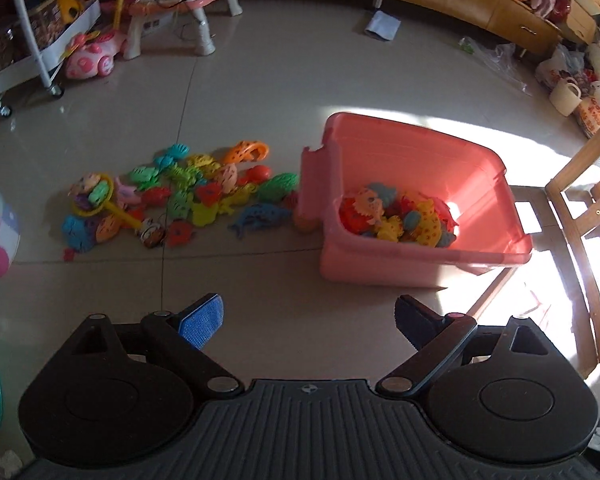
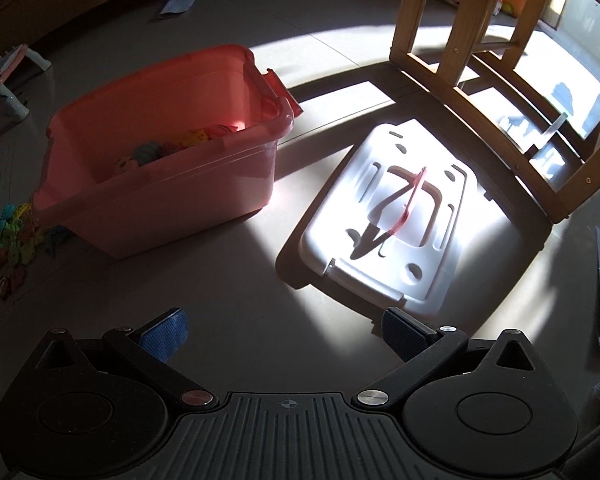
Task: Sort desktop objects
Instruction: 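Withdraw the left gripper and move the right gripper to the fish pile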
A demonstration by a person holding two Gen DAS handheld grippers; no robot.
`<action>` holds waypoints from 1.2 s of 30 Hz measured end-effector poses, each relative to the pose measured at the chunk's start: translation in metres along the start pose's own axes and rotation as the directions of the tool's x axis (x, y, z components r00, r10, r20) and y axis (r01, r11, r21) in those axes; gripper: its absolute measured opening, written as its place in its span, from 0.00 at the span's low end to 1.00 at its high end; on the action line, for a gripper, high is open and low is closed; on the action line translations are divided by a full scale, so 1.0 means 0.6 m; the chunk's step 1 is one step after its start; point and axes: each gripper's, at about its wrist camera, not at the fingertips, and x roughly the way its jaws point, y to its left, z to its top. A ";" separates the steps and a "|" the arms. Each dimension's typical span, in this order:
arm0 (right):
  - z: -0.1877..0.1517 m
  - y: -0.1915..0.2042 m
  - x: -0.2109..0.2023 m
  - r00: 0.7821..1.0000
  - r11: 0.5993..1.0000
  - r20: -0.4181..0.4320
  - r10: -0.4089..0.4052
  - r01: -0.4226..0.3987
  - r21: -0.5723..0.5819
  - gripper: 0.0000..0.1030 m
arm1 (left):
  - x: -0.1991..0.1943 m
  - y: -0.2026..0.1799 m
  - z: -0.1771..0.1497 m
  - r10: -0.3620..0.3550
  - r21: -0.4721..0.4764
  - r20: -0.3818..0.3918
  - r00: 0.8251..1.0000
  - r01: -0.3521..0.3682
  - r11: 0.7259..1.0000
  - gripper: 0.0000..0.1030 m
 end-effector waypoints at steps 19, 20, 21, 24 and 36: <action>-0.022 0.165 -0.059 0.975 0.956 0.032 0.219 -0.208 -0.209 1.00 | -0.024 0.206 -0.080 0.196 -0.191 -0.041 0.980 -0.200 0.961 0.92; -0.024 0.174 -0.053 0.975 0.954 0.022 0.219 -0.210 -0.214 1.00 | -0.020 0.213 -0.085 0.204 -0.196 -0.043 0.978 -0.209 0.958 0.92; -0.028 0.186 -0.046 0.975 0.951 0.008 0.223 -0.216 -0.221 1.00 | -0.016 0.220 -0.089 0.212 -0.200 -0.046 0.976 -0.217 0.955 0.92; -0.041 0.225 -0.026 0.967 0.935 -0.038 0.253 -0.254 -0.248 0.99 | -0.004 0.240 -0.103 0.237 -0.214 -0.054 0.970 -0.243 0.946 0.92; -0.022 0.405 0.065 0.910 0.832 -0.171 0.377 -0.414 -0.368 0.81 | 0.068 0.313 -0.151 0.270 -0.303 -0.127 0.954 -0.296 0.906 0.92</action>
